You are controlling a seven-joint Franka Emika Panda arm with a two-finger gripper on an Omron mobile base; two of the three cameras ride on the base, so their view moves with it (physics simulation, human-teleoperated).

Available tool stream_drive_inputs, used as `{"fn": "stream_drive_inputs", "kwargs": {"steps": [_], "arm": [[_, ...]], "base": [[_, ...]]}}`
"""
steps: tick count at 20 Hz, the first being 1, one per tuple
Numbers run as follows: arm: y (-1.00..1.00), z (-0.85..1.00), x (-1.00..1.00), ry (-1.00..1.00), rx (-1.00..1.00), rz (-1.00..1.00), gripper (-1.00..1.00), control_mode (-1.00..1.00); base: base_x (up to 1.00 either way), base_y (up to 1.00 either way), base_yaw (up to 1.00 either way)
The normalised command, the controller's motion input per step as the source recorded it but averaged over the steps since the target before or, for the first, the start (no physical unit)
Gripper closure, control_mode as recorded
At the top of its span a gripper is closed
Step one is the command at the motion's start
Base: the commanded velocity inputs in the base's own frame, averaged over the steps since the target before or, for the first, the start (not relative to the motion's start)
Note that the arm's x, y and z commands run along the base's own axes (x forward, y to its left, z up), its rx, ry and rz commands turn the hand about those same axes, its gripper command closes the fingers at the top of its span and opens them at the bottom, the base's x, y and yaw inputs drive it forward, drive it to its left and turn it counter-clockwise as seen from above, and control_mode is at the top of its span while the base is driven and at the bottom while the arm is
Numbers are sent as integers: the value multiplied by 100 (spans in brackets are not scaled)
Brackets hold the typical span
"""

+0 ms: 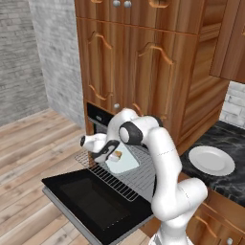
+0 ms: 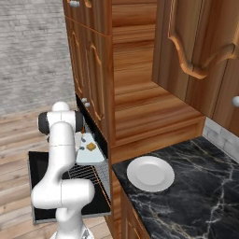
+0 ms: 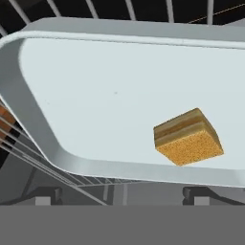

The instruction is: Take the baked cake out of the oven and place it on the plate for cooling. Then close the oven door.

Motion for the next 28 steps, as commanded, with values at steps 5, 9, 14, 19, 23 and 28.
{"fn": "stream_drive_inputs", "kwargs": {"steps": [5,9,14,19,23,28], "arm": [[-21,-12,4,0,0,3,-100,-100],[-13,-9,3,0,0,3,-100,-100],[-1,0,3,0,0,3,-100,-100],[0,0,7,0,0,4,-100,-100],[0,0,11,0,0,4,-100,-100],[0,0,8,0,0,4,-100,-100]], "base": [[0,0,0],[0,0,0],[0,0,0],[0,0,0],[0,0,0],[0,0,0]]}}
